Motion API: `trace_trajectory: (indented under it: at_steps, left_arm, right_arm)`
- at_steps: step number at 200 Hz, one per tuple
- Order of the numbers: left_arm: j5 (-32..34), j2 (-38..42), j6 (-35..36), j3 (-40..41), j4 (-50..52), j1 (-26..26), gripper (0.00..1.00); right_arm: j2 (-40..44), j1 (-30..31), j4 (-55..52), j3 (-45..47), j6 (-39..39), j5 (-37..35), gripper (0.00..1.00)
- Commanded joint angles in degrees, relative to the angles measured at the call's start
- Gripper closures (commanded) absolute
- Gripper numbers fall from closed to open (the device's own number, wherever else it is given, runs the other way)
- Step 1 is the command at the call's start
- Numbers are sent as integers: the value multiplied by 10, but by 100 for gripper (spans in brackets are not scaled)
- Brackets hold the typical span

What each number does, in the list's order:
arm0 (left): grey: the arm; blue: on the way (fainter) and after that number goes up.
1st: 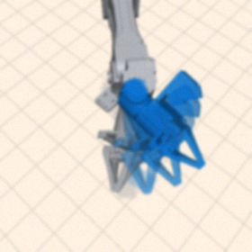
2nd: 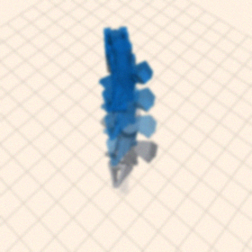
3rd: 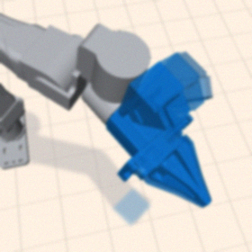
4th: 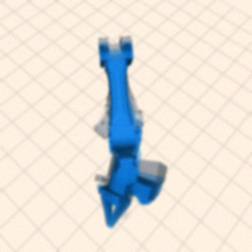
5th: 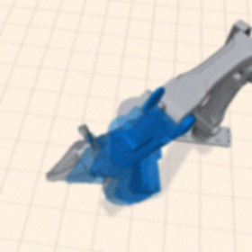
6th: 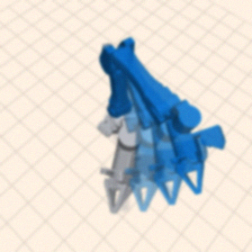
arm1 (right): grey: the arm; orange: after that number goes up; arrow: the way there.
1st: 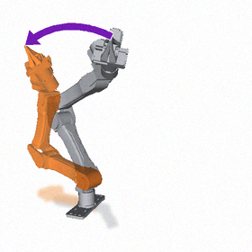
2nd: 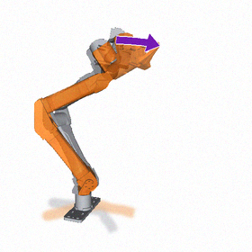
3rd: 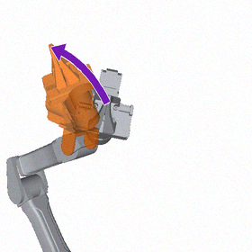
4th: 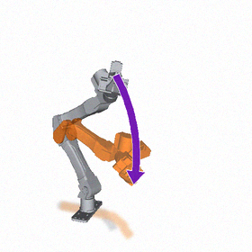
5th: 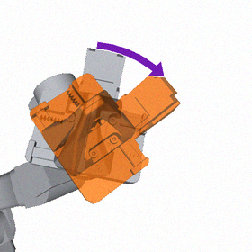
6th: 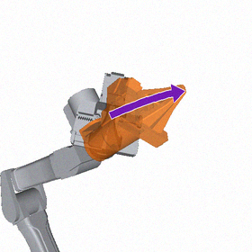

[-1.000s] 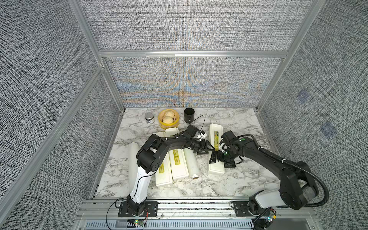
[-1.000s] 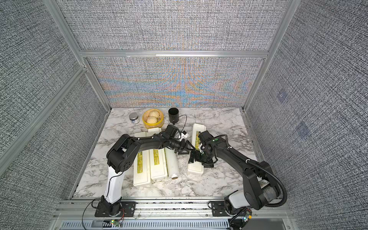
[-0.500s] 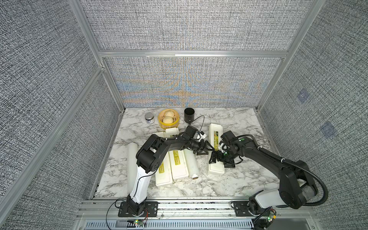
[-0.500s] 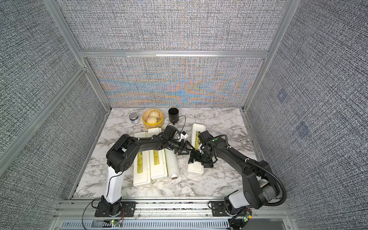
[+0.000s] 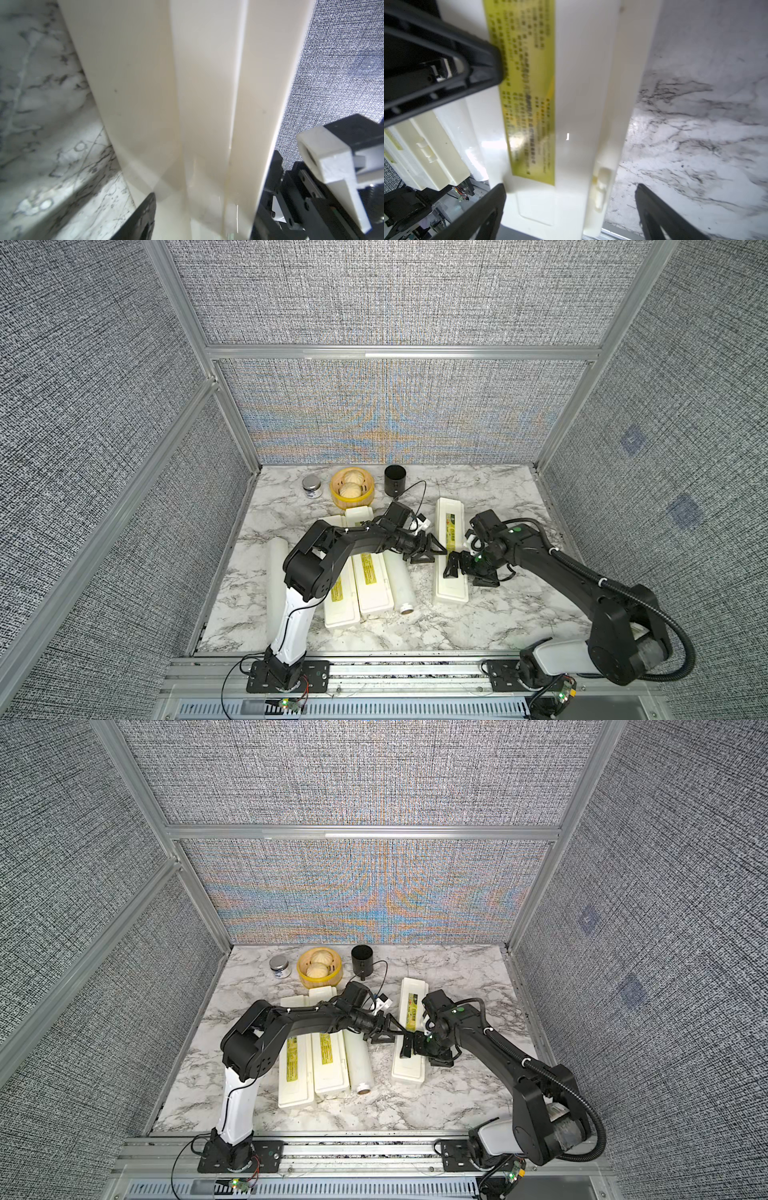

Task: Put plastic wrap rolls into dispensers
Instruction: Close the lid on the plastic wrap cutting box.

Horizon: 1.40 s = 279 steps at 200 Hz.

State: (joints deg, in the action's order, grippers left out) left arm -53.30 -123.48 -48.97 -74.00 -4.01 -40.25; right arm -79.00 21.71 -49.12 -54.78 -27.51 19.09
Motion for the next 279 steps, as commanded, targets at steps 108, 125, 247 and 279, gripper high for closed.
trace_trajectory:
  at_steps: [108, 125, 247, 279]
  left_arm:
    - [90, 31, 0, 23, 190, -9, 36]
    - [80, 44, -1, 35, 193, -10, 36]
    - [22, 111, 11, 72, 259, -35, 36]
    - [17, 98, 5, 53, 251, -48, 39]
  right_arm:
    - [-15, -60, 129, 93, -7, 125, 18]
    - [-20, -65, 136, 106, -8, 126, 18]
    - [-29, -76, 168, 134, -17, 144, 23]
    - [-26, -72, 175, 142, -21, 147, 24]
